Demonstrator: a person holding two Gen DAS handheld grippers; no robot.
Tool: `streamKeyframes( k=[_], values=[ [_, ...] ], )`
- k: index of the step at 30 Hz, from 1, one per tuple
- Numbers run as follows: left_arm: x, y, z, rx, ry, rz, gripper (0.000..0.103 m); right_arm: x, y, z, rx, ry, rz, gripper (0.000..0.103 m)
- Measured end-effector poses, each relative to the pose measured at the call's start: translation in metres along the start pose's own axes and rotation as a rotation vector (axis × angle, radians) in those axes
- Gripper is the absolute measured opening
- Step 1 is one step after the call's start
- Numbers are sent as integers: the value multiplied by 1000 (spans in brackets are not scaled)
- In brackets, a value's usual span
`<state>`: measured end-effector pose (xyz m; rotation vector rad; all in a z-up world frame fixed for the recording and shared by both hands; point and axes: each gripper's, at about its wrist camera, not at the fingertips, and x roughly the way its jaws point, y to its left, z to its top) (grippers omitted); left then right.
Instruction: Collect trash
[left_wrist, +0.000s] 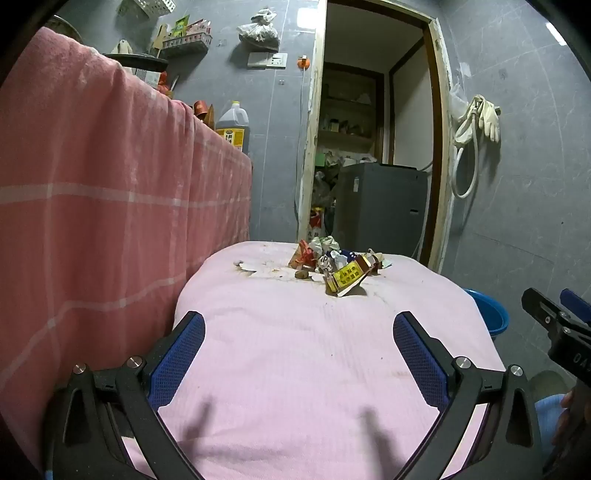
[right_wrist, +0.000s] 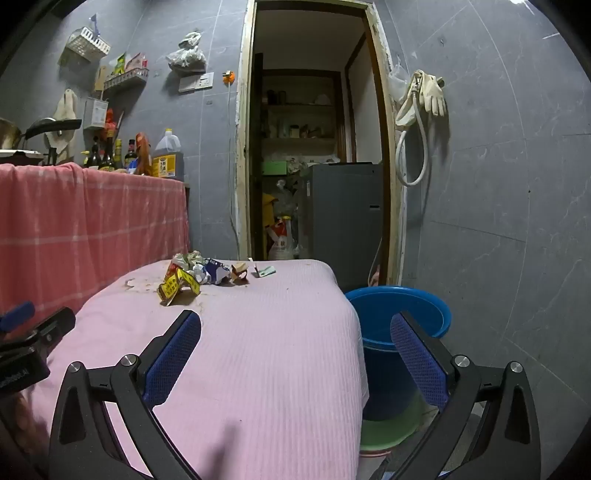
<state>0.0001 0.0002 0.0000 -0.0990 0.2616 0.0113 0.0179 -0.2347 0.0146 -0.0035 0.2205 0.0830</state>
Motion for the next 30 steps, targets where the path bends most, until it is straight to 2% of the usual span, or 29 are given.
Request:
streamKeyframes(
  k=[30],
  values=[
    [0,-1,-3,4,-1,2,100,-1,-1,-1,12,3,3,103]
  ],
)
